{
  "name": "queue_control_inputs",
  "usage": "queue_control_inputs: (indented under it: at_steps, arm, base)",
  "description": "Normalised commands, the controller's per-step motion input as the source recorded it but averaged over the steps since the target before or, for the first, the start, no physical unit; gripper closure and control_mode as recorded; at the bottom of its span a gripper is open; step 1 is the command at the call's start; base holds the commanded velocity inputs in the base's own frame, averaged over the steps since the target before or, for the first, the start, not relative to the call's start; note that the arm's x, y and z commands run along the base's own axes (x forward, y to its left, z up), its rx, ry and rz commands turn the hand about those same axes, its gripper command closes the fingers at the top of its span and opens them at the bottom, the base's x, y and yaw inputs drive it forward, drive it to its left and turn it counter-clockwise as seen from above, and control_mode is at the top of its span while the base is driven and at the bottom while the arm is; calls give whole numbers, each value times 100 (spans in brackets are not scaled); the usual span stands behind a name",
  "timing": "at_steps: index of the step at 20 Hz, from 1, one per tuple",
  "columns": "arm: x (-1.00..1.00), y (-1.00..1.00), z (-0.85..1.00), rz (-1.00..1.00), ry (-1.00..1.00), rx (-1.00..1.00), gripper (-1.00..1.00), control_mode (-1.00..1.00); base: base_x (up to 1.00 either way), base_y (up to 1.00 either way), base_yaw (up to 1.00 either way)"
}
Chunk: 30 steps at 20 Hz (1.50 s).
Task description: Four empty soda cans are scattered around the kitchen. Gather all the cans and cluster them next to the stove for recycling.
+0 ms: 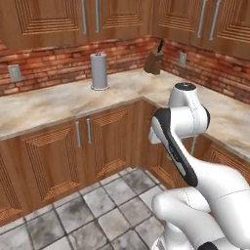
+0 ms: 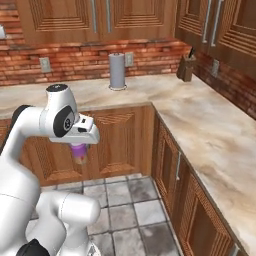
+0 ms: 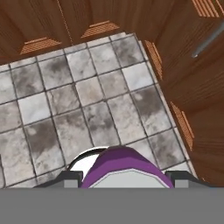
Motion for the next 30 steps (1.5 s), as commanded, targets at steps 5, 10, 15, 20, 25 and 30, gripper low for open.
queue_control_inputs:
  at_steps: [5,10,15,20,25,30]
  arm:
    - [0,0,0,0,0,0,100,100]
    - [0,0,0,0,0,0,100,100]
    - [0,0,0,0,0,0,100,100]
    - [0,0,0,0,0,0,100,100]
    - [0,0,0,0,0,0,100,100]
    - [0,0,0,0,0,0,100,100]
  base:
    - [2,39,41]
    - [8,41,37]
    - [14,42,36]
    - [17,42,35]
    - [19,43,34]
    - [21,44,32]
